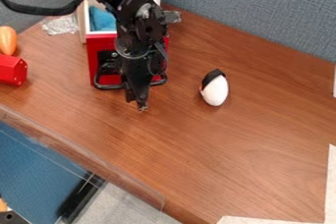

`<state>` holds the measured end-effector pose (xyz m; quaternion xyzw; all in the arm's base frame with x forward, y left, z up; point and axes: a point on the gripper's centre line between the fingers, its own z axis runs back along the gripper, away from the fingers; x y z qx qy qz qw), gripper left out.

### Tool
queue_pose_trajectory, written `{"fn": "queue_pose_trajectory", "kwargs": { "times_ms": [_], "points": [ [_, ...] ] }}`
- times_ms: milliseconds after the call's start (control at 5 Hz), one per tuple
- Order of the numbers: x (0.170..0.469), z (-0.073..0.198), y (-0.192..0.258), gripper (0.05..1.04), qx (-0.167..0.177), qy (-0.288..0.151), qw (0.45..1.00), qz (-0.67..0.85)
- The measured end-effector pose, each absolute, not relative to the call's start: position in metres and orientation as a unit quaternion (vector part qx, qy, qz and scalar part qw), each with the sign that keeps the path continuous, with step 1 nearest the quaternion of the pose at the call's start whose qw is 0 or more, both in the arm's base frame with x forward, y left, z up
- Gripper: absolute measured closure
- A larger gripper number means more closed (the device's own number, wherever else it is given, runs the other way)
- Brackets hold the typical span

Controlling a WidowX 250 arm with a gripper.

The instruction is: Open the drawer

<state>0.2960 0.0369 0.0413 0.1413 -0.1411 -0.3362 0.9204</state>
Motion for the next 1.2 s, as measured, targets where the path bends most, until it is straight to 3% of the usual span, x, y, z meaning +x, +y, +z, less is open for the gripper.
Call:
{"fn": "queue_pose_trajectory", "kwargs": {
  "times_ms": [200, 400, 600, 800, 1200],
  "points": [
    [0.298, 0.054, 0.035, 0.330, 0.143, -0.160, 0.915, -0.341],
    [0.289, 0.077, 0.045, 0.094, 0.133, -0.172, 0.918, -0.333],
    [0.274, 0.104, 0.063, 0.081, 0.123, -0.185, 0.922, -0.316],
    [0.255, 0.108, 0.098, 0.083, 0.102, -0.154, 0.938, -0.292],
    [0.227, 0.084, 0.157, 0.083, 0.110, -0.099, 0.956, -0.254]
  ]
}}
